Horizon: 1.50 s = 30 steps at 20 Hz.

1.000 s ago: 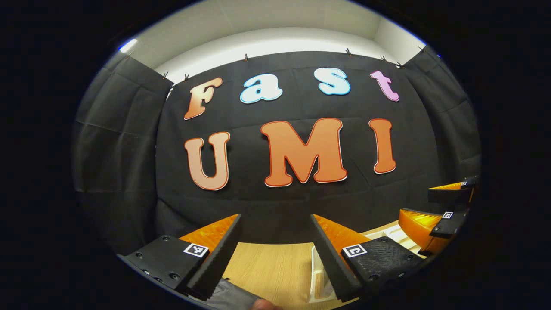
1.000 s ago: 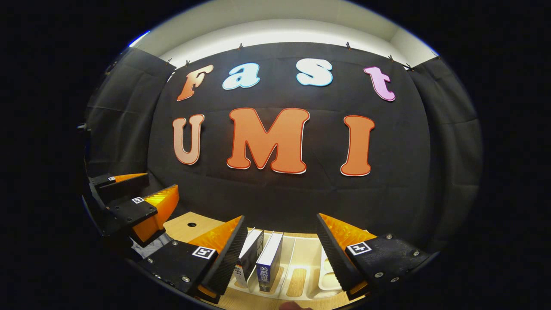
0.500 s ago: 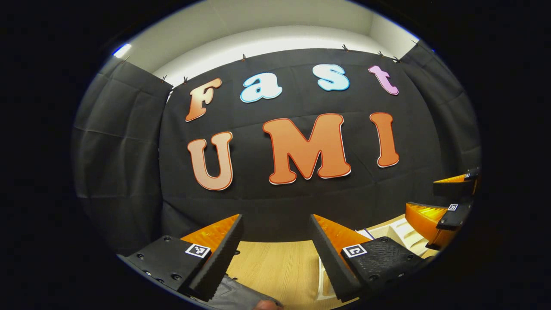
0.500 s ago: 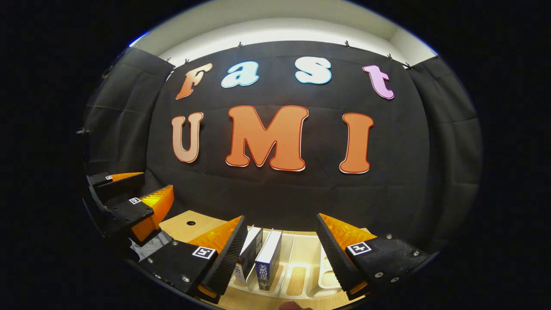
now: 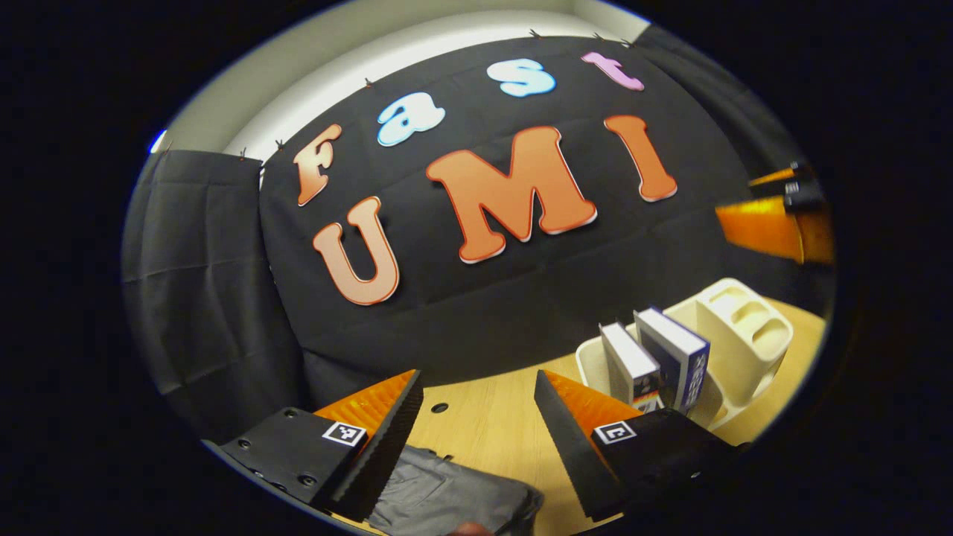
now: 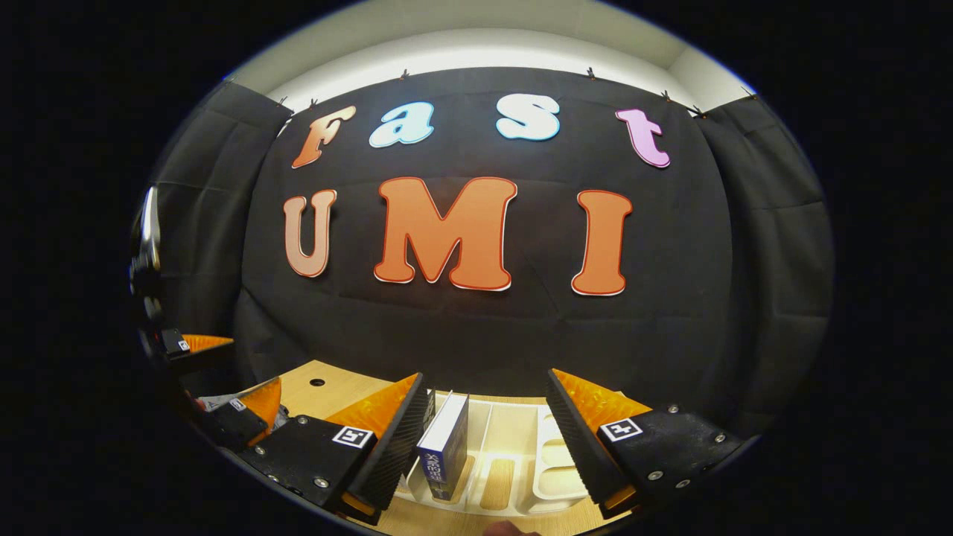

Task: Open the schoolbag, grab two books from the bookshelf and put them into the schoolbag.

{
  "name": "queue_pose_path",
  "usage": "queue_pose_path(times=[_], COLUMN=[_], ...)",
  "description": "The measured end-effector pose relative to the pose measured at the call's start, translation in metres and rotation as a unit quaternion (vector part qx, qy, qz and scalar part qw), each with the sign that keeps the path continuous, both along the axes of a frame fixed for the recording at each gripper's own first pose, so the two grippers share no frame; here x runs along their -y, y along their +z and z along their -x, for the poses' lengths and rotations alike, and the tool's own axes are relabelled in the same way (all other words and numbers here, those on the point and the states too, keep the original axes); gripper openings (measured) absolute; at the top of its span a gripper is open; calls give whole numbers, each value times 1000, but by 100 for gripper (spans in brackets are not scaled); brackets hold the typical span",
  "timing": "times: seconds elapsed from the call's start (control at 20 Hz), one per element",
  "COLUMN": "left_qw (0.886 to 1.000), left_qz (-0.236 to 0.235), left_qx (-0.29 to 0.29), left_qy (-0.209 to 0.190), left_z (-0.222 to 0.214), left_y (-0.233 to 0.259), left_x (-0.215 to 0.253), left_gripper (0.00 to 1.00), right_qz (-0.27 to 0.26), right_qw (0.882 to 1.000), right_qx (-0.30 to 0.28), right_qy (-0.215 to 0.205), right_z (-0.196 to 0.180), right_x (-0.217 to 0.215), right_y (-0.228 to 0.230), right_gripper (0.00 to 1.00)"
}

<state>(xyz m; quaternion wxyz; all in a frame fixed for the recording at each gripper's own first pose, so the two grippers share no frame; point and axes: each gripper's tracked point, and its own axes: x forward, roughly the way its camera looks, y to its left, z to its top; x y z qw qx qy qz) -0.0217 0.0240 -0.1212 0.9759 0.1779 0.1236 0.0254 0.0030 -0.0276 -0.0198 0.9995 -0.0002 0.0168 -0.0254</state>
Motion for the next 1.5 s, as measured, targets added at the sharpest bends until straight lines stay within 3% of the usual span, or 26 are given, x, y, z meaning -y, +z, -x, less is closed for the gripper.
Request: queue_pose_path(times=[0.2, 0.45, 0.75, 0.9, 1.05, 1.3, 1.5], left_qw=[995, 977, 951, 938, 924, 914, 910], left_qz=[-59, -124, -206, -226, -263, -306, -315], left_qx=[-83, -175, -232, -260, -272, -255, -245], left_qy=[9, 11, 0, 24, 52, 80, 109], left_z=[13, 45, 82, 95, 108, 109, 108], left_y=[-69, -146, -197, -215, -223, -211, -203], left_x=[-14, -26, -28, -44, -64, -82, -107], left_gripper=[96, 96, 96, 96, 95, 93, 78], right_qz=[3, 1, -6, -3, -4, -2, 1], right_qw=[1000, 1000, 999, 999, 999, 998, 997], right_qx=[-10, -19, -31, -32, -36, -36, -30], right_qy=[-2, -1, 8, 19, 33, 55, 68], right_z=[-1, -9, -21, -27, -32, -35, -32], right_x=[8, 20, 29, 28, 24, 14, 12], right_y=[-11, -22, -37, -40, -45, -44, -41], right_gripper=[95, 95, 95, 95, 95, 95, 95])
